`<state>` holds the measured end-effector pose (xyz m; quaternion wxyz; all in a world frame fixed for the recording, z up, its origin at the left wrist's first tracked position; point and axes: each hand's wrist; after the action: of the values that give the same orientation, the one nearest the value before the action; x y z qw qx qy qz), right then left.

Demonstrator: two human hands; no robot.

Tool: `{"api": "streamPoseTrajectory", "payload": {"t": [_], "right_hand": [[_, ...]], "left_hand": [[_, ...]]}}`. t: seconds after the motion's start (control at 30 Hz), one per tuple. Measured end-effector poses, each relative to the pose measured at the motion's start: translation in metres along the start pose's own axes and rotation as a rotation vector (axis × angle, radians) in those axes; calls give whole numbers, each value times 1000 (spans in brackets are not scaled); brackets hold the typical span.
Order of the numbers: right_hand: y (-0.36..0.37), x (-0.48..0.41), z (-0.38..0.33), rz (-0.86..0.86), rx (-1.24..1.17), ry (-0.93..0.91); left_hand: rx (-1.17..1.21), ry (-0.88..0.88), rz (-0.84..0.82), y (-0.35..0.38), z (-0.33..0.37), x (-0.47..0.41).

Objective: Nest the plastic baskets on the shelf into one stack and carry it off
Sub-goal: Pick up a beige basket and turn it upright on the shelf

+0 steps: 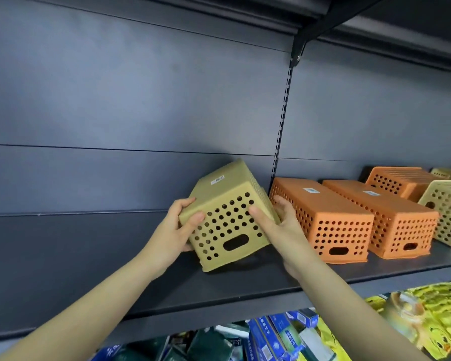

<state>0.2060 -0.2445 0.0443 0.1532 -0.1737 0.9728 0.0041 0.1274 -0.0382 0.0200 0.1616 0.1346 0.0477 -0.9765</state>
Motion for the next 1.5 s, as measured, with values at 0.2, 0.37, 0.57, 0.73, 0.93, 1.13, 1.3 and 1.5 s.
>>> {"api": "streamPoseTrajectory", "payload": {"t": [0.2, 0.37, 0.57, 0.73, 0.93, 1.13, 1.3, 1.5], "right_hand": [[21, 9, -22, 72, -267, 26], [39, 13, -37, 69, -381, 27], [81, 28, -58, -153, -496, 50], [85, 30, -60, -290, -493, 121], [73, 25, -44, -327, -305, 138], [77, 22, -34, -438, -231, 120], [81, 17, -37, -469, -93, 92], [69, 16, -38, -375, 312, 71]], "left_hand": [[29, -52, -39, -13, 2, 11], [-446, 144, -22, -27, 8, 17], [-490, 200, 41, -10, 25, 44], [-449, 115, 191, -26, 30, 48], [-398, 47, 255, -38, 39, 52], [-384, 35, 218, -25, 36, 55], [-335, 63, 228, -26, 30, 49], [-226, 0, 216, -58, 32, 30]]}}
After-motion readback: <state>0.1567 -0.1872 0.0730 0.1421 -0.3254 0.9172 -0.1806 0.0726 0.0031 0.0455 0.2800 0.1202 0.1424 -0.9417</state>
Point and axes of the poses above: each hand's wrist, its own x-axis away from the middle knuckle, its own y-axis out of the palm, z = x × y, and after that the axes turned 2 degrees about -z, right-handed
